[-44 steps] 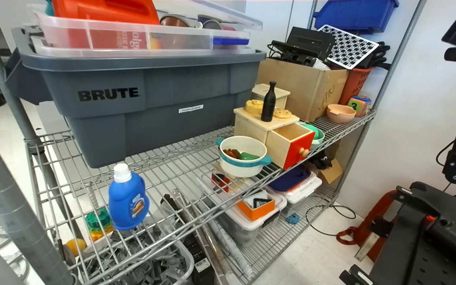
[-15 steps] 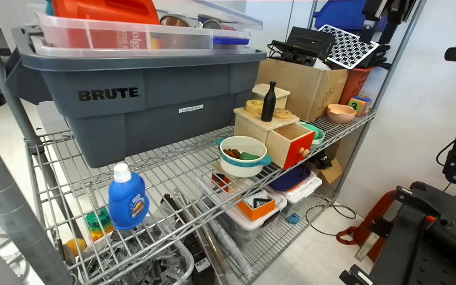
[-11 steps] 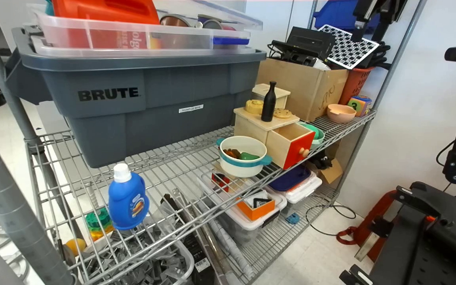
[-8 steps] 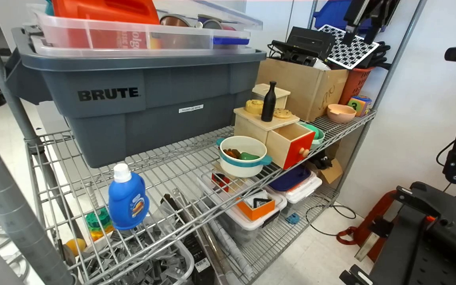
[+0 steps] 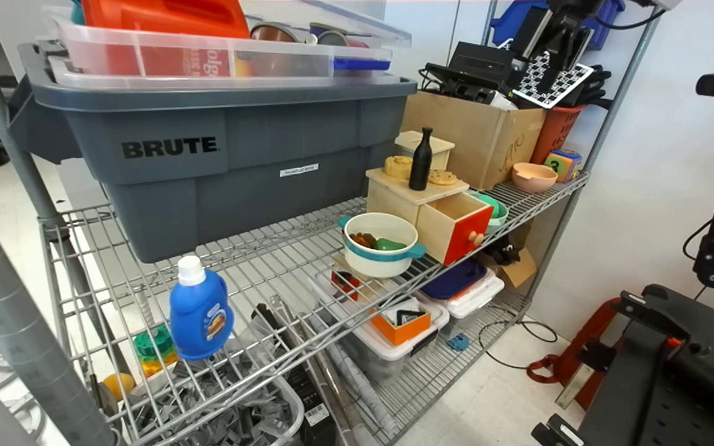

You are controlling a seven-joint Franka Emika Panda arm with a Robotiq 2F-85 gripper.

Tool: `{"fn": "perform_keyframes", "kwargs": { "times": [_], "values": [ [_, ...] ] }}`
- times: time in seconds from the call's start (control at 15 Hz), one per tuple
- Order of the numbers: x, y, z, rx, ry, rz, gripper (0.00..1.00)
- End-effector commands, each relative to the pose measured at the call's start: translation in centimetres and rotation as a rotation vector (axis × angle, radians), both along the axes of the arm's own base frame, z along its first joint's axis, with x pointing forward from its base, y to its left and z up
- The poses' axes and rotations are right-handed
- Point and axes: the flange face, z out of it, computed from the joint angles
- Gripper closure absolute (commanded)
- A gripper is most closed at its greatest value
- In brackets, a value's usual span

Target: Put the cookie in the drawer

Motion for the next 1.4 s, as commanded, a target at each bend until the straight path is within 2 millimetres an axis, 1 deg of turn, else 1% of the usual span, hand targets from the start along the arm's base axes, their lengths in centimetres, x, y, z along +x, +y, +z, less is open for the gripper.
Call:
{"fn": "perform_keyframes", "kwargs": {
  "times": [0.0, 0.13, 0.4, 0.93, 1.13, 1.33],
  "values": [
    [2.2, -0.4, -1.9, 0.045, 0.011, 0.023, 0.00],
    [2.9, -0.7, -3.4, 0.043, 0.027, 0.019, 0.00],
    [4.2, -0.9, -5.3, 0.036, 0.052, 0.021, 0.00],
    [7.0, 1.8, -8.8, -0.006, 0.115, 0.078, 0.00],
    [7.7, 3.1, -9.3, -0.031, 0.138, 0.106, 0.00],
    [8.4, 4.0, -9.3, -0.051, 0.153, 0.120, 0.00]
  ]
}}
